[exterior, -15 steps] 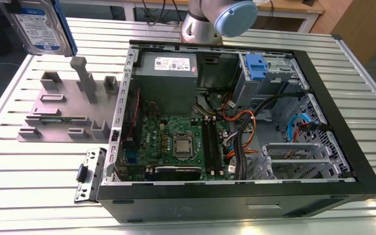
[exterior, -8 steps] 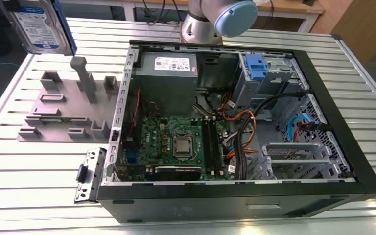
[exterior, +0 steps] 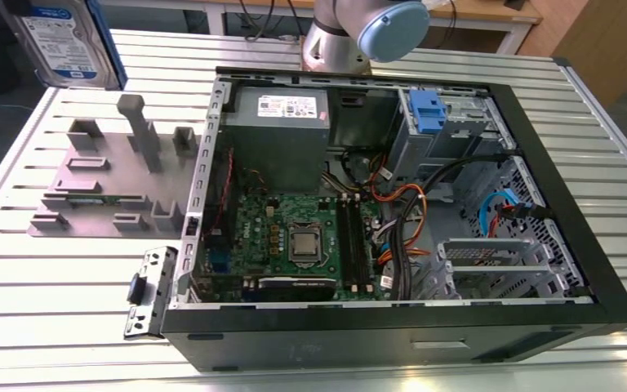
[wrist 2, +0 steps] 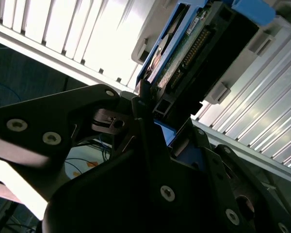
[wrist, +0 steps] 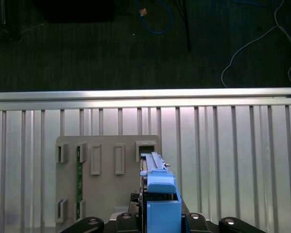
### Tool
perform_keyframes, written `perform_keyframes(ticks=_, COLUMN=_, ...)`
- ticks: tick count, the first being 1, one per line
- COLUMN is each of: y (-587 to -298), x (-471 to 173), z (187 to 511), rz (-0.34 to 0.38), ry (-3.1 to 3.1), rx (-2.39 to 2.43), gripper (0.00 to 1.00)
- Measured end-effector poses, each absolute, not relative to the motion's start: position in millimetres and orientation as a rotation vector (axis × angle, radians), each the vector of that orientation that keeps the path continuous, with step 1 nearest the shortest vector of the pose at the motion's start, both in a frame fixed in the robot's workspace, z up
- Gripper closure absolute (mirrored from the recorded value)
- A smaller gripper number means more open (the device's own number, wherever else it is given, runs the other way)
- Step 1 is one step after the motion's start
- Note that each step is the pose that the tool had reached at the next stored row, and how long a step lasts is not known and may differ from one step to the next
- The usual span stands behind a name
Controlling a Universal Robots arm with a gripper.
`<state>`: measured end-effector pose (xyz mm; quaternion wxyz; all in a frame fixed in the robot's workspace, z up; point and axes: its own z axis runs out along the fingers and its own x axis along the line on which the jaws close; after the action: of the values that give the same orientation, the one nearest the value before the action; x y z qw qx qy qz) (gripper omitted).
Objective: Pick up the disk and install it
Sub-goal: 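Pick up the disk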
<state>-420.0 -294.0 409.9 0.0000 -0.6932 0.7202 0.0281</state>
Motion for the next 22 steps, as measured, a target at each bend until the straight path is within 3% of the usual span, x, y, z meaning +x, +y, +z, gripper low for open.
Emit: perform_keyframes(ticks=22, y=-294.0, x=-420.0, z=422.5, rz=0.088, ry=2.262, rx=-2.178, gripper=0.64)
